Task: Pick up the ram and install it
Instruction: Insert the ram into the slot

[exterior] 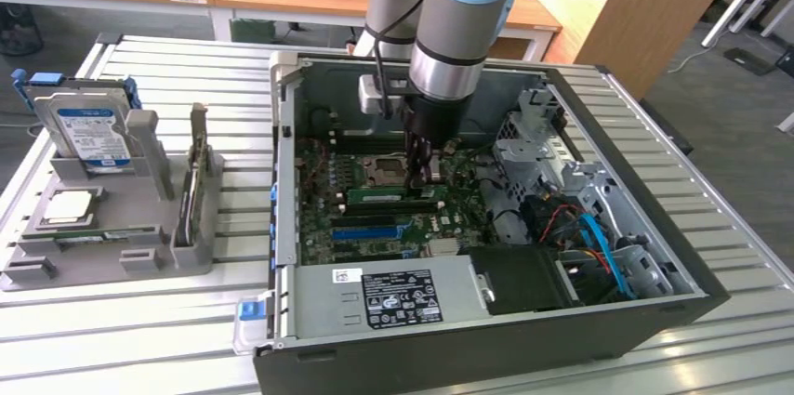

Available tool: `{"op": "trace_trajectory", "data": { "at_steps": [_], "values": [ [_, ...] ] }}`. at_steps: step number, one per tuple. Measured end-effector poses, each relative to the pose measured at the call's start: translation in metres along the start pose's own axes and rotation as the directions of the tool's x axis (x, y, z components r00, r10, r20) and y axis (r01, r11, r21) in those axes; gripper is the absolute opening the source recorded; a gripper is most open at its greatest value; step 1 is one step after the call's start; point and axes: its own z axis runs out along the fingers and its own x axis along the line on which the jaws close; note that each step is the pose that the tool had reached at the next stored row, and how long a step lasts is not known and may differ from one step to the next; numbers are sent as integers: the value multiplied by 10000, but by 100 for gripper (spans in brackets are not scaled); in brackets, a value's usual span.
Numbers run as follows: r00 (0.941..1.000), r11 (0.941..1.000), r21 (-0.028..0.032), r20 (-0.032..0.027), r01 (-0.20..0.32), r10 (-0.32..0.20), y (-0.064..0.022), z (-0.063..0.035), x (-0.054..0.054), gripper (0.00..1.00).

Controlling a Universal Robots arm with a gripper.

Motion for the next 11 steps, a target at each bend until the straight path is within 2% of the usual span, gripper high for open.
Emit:
{"op": "trace_trajectory", "data": {
  "at_steps": [11],
  "values": [
    [10000,10000,-2,0,2,-2,16,2,0,12]
  ]
}}
